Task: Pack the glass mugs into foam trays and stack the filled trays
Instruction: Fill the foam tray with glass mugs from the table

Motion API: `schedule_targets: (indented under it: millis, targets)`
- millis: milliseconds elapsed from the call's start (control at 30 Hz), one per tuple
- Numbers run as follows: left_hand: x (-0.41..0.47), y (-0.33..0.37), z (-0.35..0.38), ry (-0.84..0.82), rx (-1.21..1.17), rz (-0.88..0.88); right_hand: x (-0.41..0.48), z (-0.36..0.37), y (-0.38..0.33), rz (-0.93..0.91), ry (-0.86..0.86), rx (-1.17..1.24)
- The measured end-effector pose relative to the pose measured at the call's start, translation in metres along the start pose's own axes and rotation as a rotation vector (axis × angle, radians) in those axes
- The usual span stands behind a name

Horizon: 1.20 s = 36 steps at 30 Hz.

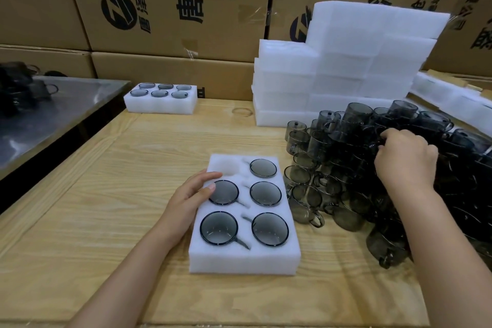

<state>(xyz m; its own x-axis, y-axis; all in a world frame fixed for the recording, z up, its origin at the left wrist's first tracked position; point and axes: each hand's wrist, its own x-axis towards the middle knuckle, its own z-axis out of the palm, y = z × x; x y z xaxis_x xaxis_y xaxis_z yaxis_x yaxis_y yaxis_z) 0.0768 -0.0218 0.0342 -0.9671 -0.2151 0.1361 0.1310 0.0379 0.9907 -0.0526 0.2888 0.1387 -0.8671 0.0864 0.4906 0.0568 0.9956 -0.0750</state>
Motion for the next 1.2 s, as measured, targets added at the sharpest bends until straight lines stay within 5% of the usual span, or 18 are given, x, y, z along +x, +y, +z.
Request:
schedule_targets:
  millis: [433,667,867,1200]
  targets:
    - [0.003,-0.004,0.0,0.05,0.012,0.015,-0.035,-0.027,-0.035,-0.095,0.081,0.596]
    - [0.003,-0.003,0.0,0.06,0.003,0.012,-0.058,-0.022,-0.101,-0.22,-0.165,0.91]
    - [0.003,-0.002,0.0,0.048,-0.004,0.012,-0.053,0.001,-0.144,-0.418,-0.23,0.916]
    - [0.005,-0.004,0.001,0.018,-0.118,0.012,-0.024,0.03,-0.164,-0.55,-0.569,0.821]
